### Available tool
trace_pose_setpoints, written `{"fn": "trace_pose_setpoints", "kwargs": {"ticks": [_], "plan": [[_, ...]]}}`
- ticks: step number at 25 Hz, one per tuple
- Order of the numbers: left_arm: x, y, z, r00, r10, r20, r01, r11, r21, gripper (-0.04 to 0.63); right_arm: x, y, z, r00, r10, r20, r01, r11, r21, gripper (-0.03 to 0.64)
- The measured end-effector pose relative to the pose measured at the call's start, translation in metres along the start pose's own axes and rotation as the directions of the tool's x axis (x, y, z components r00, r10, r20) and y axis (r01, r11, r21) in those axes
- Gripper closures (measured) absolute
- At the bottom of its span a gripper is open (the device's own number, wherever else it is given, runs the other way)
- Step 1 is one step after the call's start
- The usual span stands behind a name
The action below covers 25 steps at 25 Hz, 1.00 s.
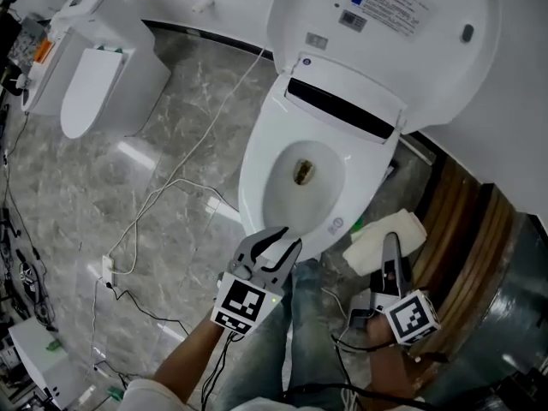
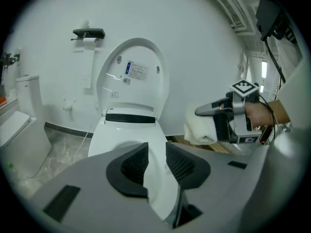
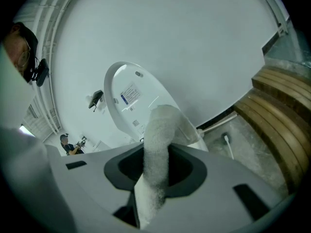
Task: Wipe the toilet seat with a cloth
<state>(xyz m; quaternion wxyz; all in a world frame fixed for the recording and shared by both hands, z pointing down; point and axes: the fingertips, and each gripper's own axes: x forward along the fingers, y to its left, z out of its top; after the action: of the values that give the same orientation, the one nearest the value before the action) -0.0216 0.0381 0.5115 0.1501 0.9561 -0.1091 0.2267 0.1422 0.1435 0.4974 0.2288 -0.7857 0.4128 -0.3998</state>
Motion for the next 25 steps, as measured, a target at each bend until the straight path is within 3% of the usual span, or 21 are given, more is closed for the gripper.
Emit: {"fn": "trace_pose_setpoints", "kwargs": {"ticks": [5,10,16,21,25], "plan": [[0.015,-0.022,0.005,0.999,-0.022,0.031,0.024,0.997,-0.076,0.484,0.007,-0.027,-0.024,0.996,0.005,-0.087,-0.005,1.000,0.006,0.517],[0.037,-0.030,-0.001,1.000,-0.011,0.026,0.013,0.996,-0.083,0.552,0.019,-0.044,-0.048,0.990,-0.001,-0.143,0.004,1.000,0.021,0.517],[0.056,-0.027,0.012,0.997,-0.072,0.020,0.073,0.994,-0.084,0.578,0.044,-0.044,-0.046,0.974,0.059,-0.219,-0.058,0.998,0.010,0.517],[0.064,-0.011,0.024,0.998,-0.052,0.024,0.054,0.995,-0.084,0.584,0.079,-0.040,-0.036,0.948,0.108,-0.299,-0.130,0.990,-0.055,0.517],[0.071,0.000,0.023,1.000,-0.020,0.015,0.022,0.995,-0.099,0.584,0.113,-0.036,-0.026,0.919,0.123,-0.375,-0.202,0.963,-0.179,0.517]]}}
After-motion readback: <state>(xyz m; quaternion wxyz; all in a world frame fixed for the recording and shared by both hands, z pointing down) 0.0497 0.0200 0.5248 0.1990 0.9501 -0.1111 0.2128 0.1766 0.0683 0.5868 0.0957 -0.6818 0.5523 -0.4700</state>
